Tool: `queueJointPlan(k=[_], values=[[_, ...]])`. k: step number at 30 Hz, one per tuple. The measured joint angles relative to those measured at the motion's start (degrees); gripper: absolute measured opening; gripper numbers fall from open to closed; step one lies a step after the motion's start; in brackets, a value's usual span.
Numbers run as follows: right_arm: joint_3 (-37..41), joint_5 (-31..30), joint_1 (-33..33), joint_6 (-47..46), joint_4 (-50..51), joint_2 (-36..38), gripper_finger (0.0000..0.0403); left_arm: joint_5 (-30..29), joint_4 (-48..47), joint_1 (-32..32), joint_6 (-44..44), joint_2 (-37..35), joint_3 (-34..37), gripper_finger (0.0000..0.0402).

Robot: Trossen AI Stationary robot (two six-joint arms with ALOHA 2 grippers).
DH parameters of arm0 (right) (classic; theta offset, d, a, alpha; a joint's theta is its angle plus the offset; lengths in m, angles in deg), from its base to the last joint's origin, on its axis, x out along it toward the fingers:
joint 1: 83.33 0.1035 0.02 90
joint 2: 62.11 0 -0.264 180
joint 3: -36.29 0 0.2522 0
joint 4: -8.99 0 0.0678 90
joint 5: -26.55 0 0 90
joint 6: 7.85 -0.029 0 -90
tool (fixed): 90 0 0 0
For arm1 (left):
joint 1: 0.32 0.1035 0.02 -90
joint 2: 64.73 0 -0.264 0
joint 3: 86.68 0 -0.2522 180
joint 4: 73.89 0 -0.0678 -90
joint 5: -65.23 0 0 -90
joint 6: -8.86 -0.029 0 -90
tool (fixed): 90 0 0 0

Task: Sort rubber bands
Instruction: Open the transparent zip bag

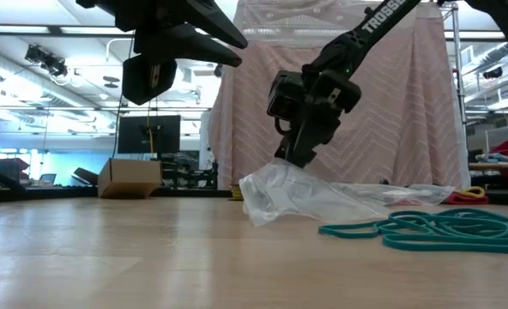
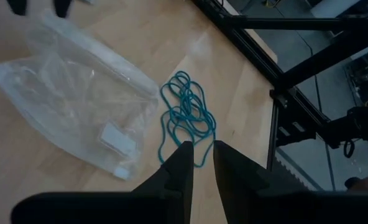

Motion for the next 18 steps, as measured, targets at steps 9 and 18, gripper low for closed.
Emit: queueJointPlan(k=[9,18], values=[[0.1,-0.1,6.1,-0.2,-1.5,-1.9,0.0150,0.0,-0.2,0.0,0.0,0.0,0.0,0.0069],[0.0,-1.2,4.6,-0.3,-0.7,-3.0,0.0152,0.0,0.5,-0.8,0.1,0.0,0.0,0.0069]])
